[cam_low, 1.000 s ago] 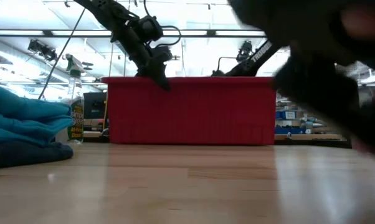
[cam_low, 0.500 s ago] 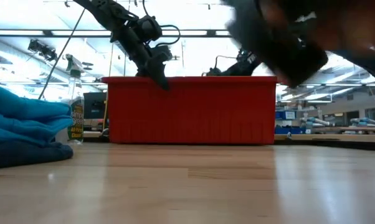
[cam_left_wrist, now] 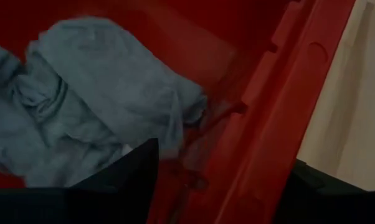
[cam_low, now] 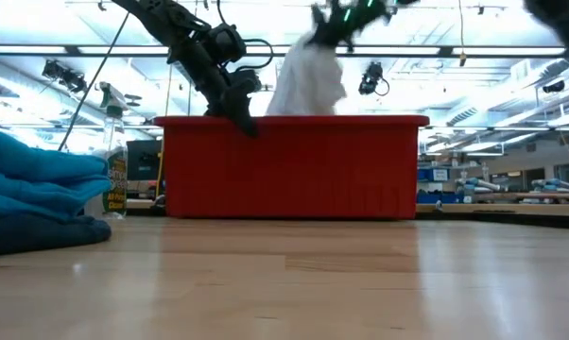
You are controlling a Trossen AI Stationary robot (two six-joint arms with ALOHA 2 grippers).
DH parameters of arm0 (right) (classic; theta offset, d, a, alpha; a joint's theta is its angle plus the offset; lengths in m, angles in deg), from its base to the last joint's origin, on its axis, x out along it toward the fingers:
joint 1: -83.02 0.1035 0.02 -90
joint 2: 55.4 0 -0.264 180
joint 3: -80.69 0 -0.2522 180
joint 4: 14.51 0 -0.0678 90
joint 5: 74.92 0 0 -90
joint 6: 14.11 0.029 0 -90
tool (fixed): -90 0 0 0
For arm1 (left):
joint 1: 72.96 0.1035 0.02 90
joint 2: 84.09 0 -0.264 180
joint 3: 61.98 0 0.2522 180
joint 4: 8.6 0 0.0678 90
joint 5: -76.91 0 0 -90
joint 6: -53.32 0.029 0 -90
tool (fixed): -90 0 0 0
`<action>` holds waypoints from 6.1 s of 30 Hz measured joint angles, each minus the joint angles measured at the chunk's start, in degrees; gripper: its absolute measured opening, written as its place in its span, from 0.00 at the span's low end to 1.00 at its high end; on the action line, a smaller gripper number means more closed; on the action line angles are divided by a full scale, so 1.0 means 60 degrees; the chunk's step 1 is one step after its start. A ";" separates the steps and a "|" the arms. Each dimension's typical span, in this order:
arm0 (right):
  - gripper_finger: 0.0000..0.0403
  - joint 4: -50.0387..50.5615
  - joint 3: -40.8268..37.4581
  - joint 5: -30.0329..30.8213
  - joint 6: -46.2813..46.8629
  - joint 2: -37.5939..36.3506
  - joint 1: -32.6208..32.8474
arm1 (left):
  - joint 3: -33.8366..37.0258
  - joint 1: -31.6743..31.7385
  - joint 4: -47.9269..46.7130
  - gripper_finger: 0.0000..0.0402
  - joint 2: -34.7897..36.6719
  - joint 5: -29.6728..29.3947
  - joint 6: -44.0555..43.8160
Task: Fold laundry
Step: Fold the white shirt
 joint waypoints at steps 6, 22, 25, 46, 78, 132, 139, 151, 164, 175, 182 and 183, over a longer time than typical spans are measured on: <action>0.06 0.1276 0.0070 0.0175 0.0336 -0.1838 0.0779 | -0.0795 0.0076 0.0008 0.60 0.0632 -0.0261 0.0271; 0.06 0.3946 0.0055 0.2091 0.0959 -0.4414 0.5374 | -0.2898 -0.0864 -0.0455 0.60 0.2084 0.3382 0.0394; 0.06 0.5016 0.0055 0.2568 0.1110 -0.4455 0.6114 | -0.2820 -0.1172 -0.0895 0.60 0.2263 0.3868 -0.0059; 0.06 0.1499 -1.0352 0.4379 0.2525 -0.7773 0.8710 | -0.2599 -0.4922 -0.2840 0.60 0.2043 0.0588 -0.2524; 0.06 -0.2027 -1.2836 0.4551 -0.0804 -1.0342 0.9796 | -0.1040 -0.6038 0.2929 0.57 -0.1376 0.1209 -0.1214; 0.22 -0.2310 -1.6715 0.4448 1.1480 -0.7077 0.9162 | -0.1070 -0.4999 -0.0074 0.39 -0.3246 0.0804 -0.4836; 0.41 -0.2176 -1.6712 0.4706 1.2091 -0.7351 0.9283 | -0.1243 -0.4405 -0.0229 0.49 -0.2378 0.2007 -0.5100; 0.44 -0.2275 -1.6419 0.5668 1.1542 -0.8834 0.9181 | -0.1383 -0.4825 0.0153 0.47 -0.0463 0.1757 -0.5365; 0.42 -0.2211 -1.6301 0.3029 1.0533 -0.9303 0.9000 | -0.1364 -0.6689 0.2014 0.47 -0.2427 0.1582 -0.6348; 0.35 -0.0634 -1.6301 0.2525 1.3774 -0.8250 1.1039 | -0.1358 -0.7855 0.2117 0.47 -0.3788 -0.0639 -0.9843; 0.32 -0.1989 -1.6291 0.3671 1.4438 -0.6898 1.2076 | -0.1368 -0.7672 0.2603 0.43 -0.4257 -0.0770 -0.9820; 0.32 -0.1963 -1.6283 0.4004 1.4580 -0.6621 1.2134 | -0.1361 -0.7632 0.2528 0.41 -0.4277 -0.0764 -0.9633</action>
